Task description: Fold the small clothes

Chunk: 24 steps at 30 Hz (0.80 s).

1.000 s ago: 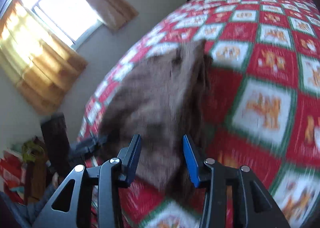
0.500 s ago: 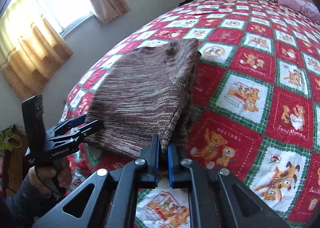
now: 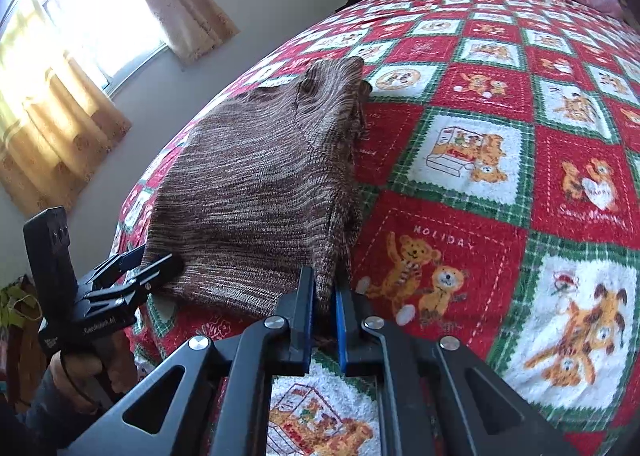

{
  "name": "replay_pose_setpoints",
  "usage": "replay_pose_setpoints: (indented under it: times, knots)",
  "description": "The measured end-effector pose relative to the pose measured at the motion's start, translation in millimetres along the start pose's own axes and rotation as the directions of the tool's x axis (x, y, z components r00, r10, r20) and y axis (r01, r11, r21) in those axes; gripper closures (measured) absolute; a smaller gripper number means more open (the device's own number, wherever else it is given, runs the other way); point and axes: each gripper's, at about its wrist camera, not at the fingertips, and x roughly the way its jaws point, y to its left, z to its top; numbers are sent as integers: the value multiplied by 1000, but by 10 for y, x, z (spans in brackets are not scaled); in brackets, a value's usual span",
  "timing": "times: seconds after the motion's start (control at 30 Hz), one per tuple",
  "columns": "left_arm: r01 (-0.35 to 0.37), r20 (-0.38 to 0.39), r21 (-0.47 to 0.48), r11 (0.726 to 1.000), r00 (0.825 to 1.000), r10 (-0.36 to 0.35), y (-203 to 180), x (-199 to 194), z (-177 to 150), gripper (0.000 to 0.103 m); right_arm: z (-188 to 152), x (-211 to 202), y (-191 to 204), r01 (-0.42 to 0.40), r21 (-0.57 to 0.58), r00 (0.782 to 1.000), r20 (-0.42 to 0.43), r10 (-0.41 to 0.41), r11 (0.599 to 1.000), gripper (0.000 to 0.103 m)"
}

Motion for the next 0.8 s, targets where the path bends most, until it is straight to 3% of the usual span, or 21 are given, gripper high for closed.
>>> replay_pose_setpoints:
  times: [0.03, 0.07, 0.1, 0.17, 0.33, 0.47, 0.53, 0.8]
  knots:
    - [-11, -1, 9, 1000, 1000, 11, -18, -6, -6, 13, -21, -25, 12, 10, 5, 1000, 6, -10, 1000, 94]
    - [-16, -3, 11, 1000, 1000, 16, -24, -24, -10, 13, -46, -67, 21, 25, 14, 1000, 10, -25, 1000, 87]
    - [-18, -6, 10, 1000, 1000, 18, -29, -52, -11, 13, -79, -115, 20, 45, 18, 999, 8, -46, 999, 72]
    - [-16, -3, 5, 1000, 1000, 16, -40, -150, 25, 13, -141, -257, 27, 92, 31, 996, 10, -92, 995, 65]
    - [-13, 101, 12, 1000, 995, 12, -150, -585, 177, 13, -180, -723, 283, 162, -44, 980, 120, -156, 986, 61]
    - [-9, 197, 40, 999, 980, 1, -251, -981, 298, 6, -191, -1120, 550, 182, -89, 959, 238, -157, 979, 50]
    - [-17, 246, 56, 998, 969, 3, -287, -1151, 353, 5, -192, -1278, 673, 187, -110, 947, 284, -150, 976, 50]
    - [-9, 319, 67, 998, 948, -13, -323, -1449, 448, 2, -215, -1620, 969, 241, -158, 912, 374, -167, 958, 50]
